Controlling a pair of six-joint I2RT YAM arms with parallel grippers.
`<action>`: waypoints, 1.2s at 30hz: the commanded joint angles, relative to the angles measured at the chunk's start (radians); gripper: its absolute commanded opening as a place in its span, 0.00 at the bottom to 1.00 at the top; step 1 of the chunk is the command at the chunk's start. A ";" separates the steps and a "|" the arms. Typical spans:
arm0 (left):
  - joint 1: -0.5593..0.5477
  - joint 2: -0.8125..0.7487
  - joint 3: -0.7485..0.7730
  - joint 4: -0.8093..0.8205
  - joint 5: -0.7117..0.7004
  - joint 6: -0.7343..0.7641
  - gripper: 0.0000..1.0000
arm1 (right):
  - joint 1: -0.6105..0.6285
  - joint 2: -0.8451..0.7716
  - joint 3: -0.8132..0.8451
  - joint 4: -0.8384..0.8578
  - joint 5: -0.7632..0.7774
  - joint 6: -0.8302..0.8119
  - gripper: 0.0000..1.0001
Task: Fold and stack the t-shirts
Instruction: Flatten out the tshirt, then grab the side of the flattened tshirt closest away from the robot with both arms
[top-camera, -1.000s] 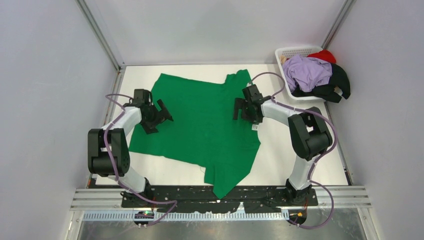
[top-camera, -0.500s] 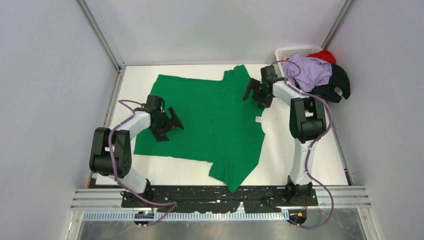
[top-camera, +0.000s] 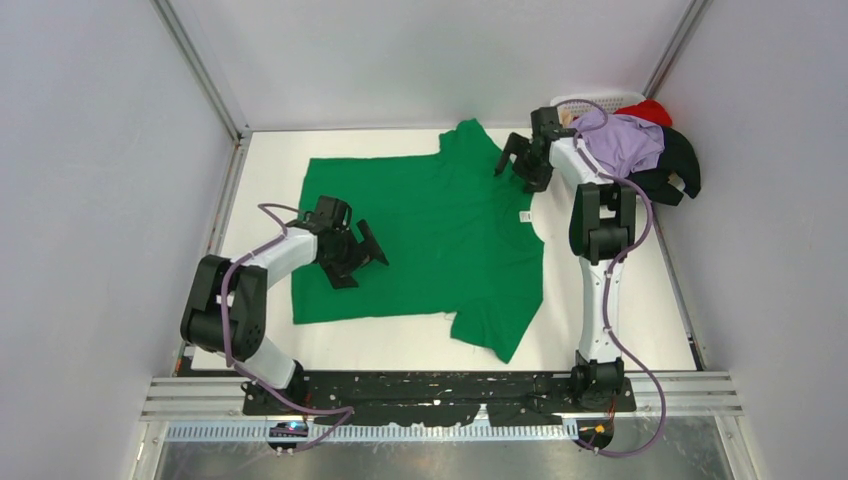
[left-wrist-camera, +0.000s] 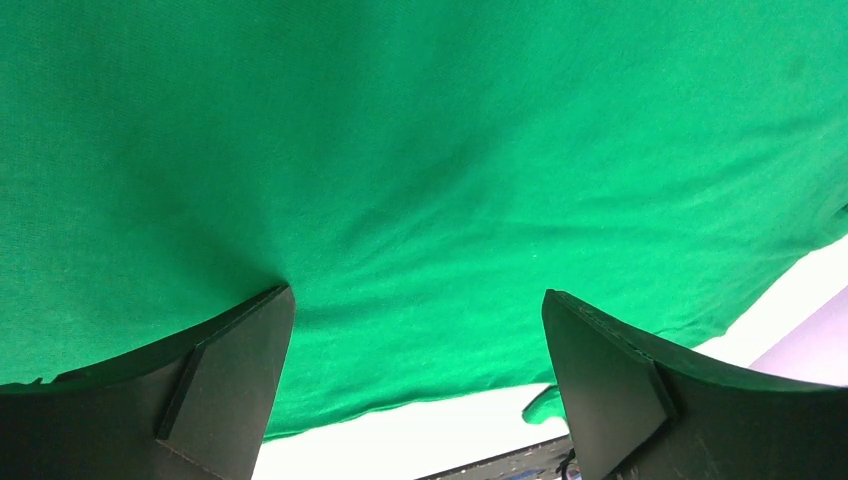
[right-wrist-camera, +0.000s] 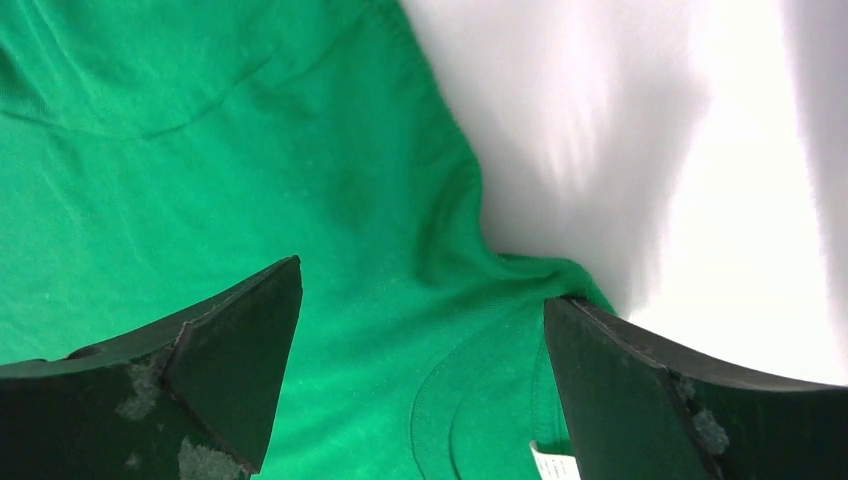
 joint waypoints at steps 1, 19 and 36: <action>-0.019 -0.036 -0.013 0.015 -0.003 -0.028 0.99 | -0.037 0.076 0.122 -0.048 0.073 -0.068 0.98; 0.005 -0.375 -0.031 -0.371 -0.435 -0.038 0.99 | 0.101 -0.604 -0.443 0.227 0.318 -0.192 0.95; 0.122 -0.467 -0.330 -0.283 -0.451 -0.233 0.46 | 0.146 -1.068 -1.018 0.449 0.419 -0.173 0.95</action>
